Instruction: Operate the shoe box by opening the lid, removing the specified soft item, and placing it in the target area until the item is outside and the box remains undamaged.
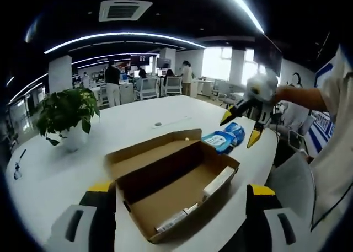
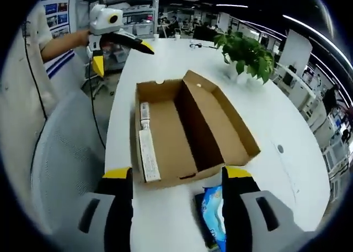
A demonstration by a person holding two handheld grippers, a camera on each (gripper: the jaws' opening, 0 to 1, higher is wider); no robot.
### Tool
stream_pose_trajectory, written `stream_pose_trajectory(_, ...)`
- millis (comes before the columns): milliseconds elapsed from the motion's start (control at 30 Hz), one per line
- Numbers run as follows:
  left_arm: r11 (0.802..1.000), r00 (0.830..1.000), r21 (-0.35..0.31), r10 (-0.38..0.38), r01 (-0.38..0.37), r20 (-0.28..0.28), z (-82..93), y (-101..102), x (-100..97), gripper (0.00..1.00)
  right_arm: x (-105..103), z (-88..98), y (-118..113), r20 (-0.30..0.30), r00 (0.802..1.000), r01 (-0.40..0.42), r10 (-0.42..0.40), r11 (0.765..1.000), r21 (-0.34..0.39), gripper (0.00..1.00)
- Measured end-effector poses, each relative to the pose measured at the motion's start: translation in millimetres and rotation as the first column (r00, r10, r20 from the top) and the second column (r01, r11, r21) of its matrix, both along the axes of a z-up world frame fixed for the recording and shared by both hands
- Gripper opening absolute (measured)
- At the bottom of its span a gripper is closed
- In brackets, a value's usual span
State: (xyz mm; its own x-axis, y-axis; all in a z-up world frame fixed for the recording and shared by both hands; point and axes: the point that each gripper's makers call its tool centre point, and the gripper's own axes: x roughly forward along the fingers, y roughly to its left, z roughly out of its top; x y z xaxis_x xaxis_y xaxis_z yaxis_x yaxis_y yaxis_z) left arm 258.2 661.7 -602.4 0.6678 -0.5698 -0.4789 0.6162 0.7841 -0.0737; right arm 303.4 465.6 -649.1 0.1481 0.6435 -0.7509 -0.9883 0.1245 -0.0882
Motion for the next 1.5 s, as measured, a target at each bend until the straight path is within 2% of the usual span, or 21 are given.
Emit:
stream_pose_trajectory(300, 1.000, 1.000, 0.010, 0.029, -0.029, 0.001, -6.6, 12, -0.2, 1.00, -2, -29.3, 12, -0.055, 0.991, -0.128, 0.123, 0.987, -0.096, 0.49)
stream_pose_trajectory(567, 0.999, 0.999, 0.027, 0.047, -0.047, -0.013, -15.0, 19, -0.7, 1.00, -4, -56.0, 18, -0.115, 0.969, -0.235, 0.217, 0.954, -0.184, 0.46)
stream_pose_trajectory(933, 0.998, 0.998, 0.043, 0.047, -0.045, -0.040, -24.6, 21, -2.2, 1.00, -12, -80.0, 26, -0.223, 0.931, -0.336, 0.288, 0.915, -0.224, 0.43)
stream_pose_trajectory(1100, 0.997, 0.997, 0.045, 0.058, -0.055, -0.053, -29.2, 23, -3.4, 1.00, -15, -87.8, 28, -0.282, 0.917, -0.347, 0.281, 0.911, -0.221, 0.42)
stream_pose_trajectory(1200, 0.997, 0.996, 0.042, 0.067, -0.065, -0.058, -31.5, 24, -3.7, 1.00, -6, -85.6, 30, -0.253, 0.926, -0.337, 0.281, 0.917, -0.213, 0.46)
stream_pose_trajectory(1333, 0.997, 0.995, 0.042, 0.071, -0.068, -0.067, -34.7, 23, -3.4, 1.00, 4, -83.1, 30, -0.208, 0.933, -0.337, 0.293, 0.914, -0.225, 0.43)
stream_pose_trajectory(1467, 0.997, 0.995, 0.045, 0.068, -0.065, -0.068, -34.7, 21, -2.2, 1.00, 4, -78.4, 29, -0.193, 0.934, -0.341, 0.302, 0.915, -0.217, 0.29)
stream_pose_trajectory(1500, 0.997, 0.995, 0.046, 0.068, -0.065, -0.067, -34.4, 21, -1.7, 1.00, 0, -77.9, 29, -0.208, 0.930, -0.345, 0.303, 0.915, -0.210, 0.29)
